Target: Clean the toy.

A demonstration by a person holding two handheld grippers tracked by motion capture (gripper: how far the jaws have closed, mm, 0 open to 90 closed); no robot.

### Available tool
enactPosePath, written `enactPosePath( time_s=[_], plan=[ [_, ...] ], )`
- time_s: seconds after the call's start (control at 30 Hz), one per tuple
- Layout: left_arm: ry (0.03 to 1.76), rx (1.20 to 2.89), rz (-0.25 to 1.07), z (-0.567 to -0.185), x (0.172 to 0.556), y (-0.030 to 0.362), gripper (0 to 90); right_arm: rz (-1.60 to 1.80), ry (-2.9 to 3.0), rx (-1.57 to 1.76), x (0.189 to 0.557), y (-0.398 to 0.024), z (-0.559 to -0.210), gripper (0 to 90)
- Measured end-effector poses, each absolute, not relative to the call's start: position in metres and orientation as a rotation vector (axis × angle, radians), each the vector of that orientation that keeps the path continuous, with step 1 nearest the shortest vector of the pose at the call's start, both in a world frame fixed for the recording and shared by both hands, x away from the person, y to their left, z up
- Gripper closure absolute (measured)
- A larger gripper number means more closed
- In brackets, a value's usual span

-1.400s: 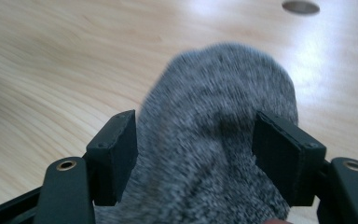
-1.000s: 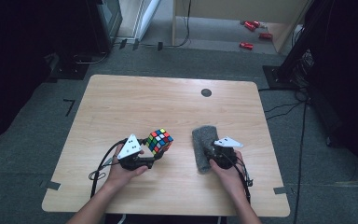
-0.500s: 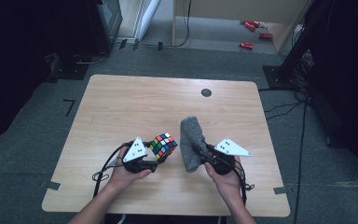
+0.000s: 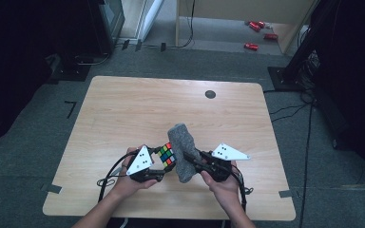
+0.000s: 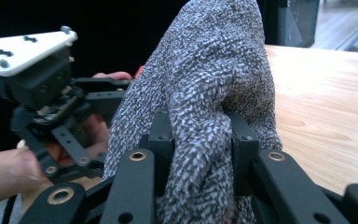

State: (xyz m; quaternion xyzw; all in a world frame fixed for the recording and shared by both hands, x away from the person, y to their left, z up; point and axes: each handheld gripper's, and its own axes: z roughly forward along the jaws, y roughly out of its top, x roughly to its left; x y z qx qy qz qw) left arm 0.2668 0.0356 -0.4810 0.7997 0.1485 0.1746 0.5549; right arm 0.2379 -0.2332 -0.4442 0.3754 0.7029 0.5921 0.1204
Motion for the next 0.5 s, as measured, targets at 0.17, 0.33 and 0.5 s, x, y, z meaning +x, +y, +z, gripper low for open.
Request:
enactPosePath(
  time_s=[0.17,0.33,0.5],
  plan=[
    [0.357,1.887,0.42,-0.481,0.268,0.037,34.3,1.638,2.05,1.169,0.244,-0.239,-0.45,70.0],
    [0.349,1.909,0.406,-0.482,0.269,0.036,34.3,1.643,1.998,1.208,0.244,-0.247,-0.448,69.5],
    [0.316,1.972,0.445,-0.489,0.266,0.027,34.3,1.755,1.99,1.13,0.236,-0.241,-0.435,67.2]
  ],
)
